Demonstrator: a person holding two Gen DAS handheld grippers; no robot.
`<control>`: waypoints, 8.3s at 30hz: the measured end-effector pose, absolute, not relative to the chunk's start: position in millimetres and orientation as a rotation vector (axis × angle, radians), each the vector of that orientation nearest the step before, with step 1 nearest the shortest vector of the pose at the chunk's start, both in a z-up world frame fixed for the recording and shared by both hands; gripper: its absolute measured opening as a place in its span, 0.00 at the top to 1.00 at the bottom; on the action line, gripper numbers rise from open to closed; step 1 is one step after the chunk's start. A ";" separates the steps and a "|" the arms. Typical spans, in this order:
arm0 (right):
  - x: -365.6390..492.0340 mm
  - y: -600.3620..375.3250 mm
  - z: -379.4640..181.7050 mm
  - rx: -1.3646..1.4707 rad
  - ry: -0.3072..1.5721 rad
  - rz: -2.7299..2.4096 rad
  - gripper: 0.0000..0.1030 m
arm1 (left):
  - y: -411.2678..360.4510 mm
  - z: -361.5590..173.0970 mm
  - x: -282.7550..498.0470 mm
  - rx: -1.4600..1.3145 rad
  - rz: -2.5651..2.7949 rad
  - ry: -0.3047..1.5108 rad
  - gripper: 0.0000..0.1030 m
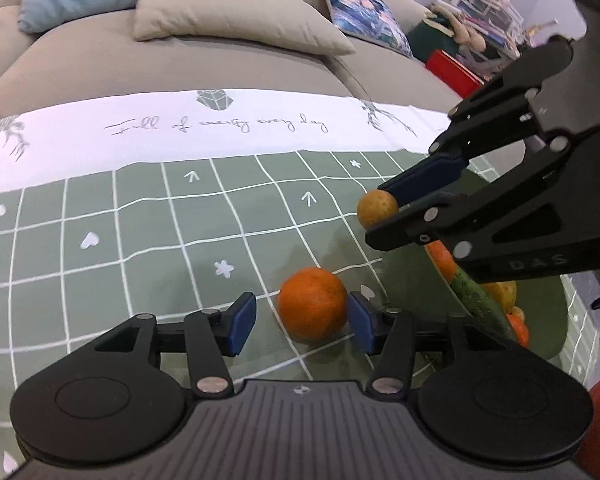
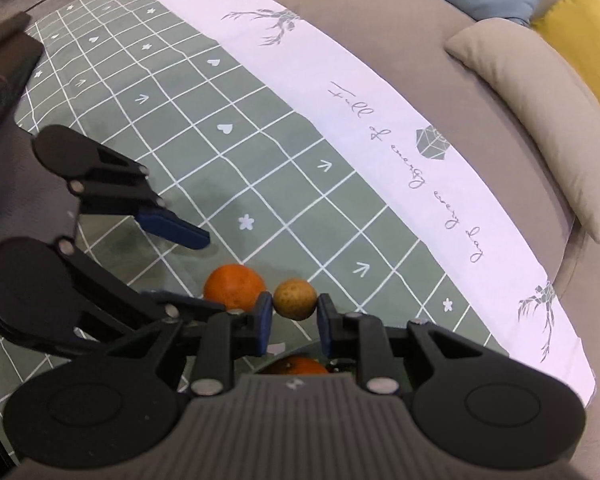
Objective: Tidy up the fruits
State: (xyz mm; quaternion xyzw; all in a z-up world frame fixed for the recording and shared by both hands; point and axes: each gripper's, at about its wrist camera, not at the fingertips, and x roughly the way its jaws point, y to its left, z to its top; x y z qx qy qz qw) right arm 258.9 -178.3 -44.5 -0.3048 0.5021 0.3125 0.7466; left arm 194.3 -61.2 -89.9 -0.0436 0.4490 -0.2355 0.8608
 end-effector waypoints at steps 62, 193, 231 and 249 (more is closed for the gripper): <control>224.7 -337.8 -52.7 -0.474 1.092 0.499 0.81 | -193.1 -39.1 192.2 -0.003 -0.579 1.040 0.52; -19.5 -220.3 -25.9 -0.070 0.594 0.180 0.17 | -21.2 -19.4 -9.8 0.101 0.057 0.703 0.18; -18.6 -220.1 -28.2 -0.059 0.600 0.184 0.17 | -21.7 -19.8 -9.6 0.102 0.054 0.704 0.18; -16.4 -219.4 -32.0 -0.056 0.610 0.189 0.17 | -20.3 -18.2 -9.7 0.091 0.049 0.704 0.18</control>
